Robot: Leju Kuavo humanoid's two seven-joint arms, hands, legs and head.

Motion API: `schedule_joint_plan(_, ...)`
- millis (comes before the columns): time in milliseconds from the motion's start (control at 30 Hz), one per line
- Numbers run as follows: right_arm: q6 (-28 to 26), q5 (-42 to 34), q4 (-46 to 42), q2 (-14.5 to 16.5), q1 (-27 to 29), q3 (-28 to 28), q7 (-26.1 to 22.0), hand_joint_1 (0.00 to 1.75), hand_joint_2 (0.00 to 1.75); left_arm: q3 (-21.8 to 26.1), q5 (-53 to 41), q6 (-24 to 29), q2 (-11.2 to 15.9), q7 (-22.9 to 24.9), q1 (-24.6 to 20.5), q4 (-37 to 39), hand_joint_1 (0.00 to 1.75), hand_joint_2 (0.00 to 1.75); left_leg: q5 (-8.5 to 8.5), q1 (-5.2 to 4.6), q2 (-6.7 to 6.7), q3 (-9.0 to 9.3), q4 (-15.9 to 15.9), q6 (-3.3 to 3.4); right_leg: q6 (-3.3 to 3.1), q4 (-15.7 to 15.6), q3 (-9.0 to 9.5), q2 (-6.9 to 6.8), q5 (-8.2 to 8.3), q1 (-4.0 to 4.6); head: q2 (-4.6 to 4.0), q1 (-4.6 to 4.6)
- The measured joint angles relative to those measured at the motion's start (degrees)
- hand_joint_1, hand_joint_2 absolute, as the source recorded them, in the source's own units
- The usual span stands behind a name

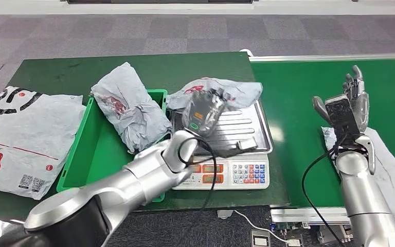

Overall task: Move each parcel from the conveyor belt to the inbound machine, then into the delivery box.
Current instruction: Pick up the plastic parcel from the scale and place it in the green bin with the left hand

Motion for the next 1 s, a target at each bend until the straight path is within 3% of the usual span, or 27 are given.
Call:
schedule_joint_plan(133,-0.5,1.8,1.1,0.7,-1.4,0.6,0.1,0.0,1.75,6.9,-5.0,2.2,4.1,0.9,-1.6,-1.0,1.75,1.75,0.06,0.03,0.14,0.12,0.0,-0.08,-0.04,0.0,0.01,0.14,0.02,0.02,0.0,0.0)
schedule_joint_plan(367,-0.4,2.5,2.4,1.5,-2.9,1.0,1.0,0.0,1.75,15.8,-13.9,2.2,7.4,2.9,-0.3,-3.7,1.75,1.75,0.1,0.05,-0.02,0.08,0.0,-0.13,-0.04,0.0,0.08,0.02,0.03,0.03,0.0,0.0)
schedule_joint_plan(567,0.2,2.7,2.7,1.0,-2.7,1.0,2.7,0.0,1.75,31.7,-22.9,2.2,12.4,2.4,4.6,-8.9,1.75,1.75,0.07,0.05,0.13,0.13,0.0,-0.14,-0.05,0.0,-0.01,0.19,0.02,0.04,0.0,-0.01)
schedule_joint_plan(767,1.6,1.5,-1.4,-2.6,2.2,0.7,4.9,0.0,1.75,45.5,-28.4,2.2,18.0,2.8,11.9,-12.8,1.75,1.75,0.01,0.1,0.16,0.16,-0.1,-0.23,-0.1,0.0,-0.01,0.25,-0.04,0.08,0.0,0.0)
schedule_joint_plan(867,2.4,1.5,-2.7,-4.1,3.9,0.4,5.3,0.0,1.75,50.6,-28.8,2.2,20.4,3.0,16.3,-14.3,1.75,1.75,-0.06,0.09,0.36,0.19,-0.1,-0.31,-0.11,0.0,-0.07,0.48,-0.04,0.07,0.0,0.0)
schedule_joint_plan(1000,2.5,1.5,-3.7,-5.0,4.7,0.3,5.4,0.0,1.75,53.6,-28.8,2.2,21.9,3.0,19.6,-15.5,1.75,1.75,-0.06,0.09,0.33,0.18,-0.1,-0.31,-0.11,0.0,-0.07,0.43,-0.04,0.07,0.0,-0.02)
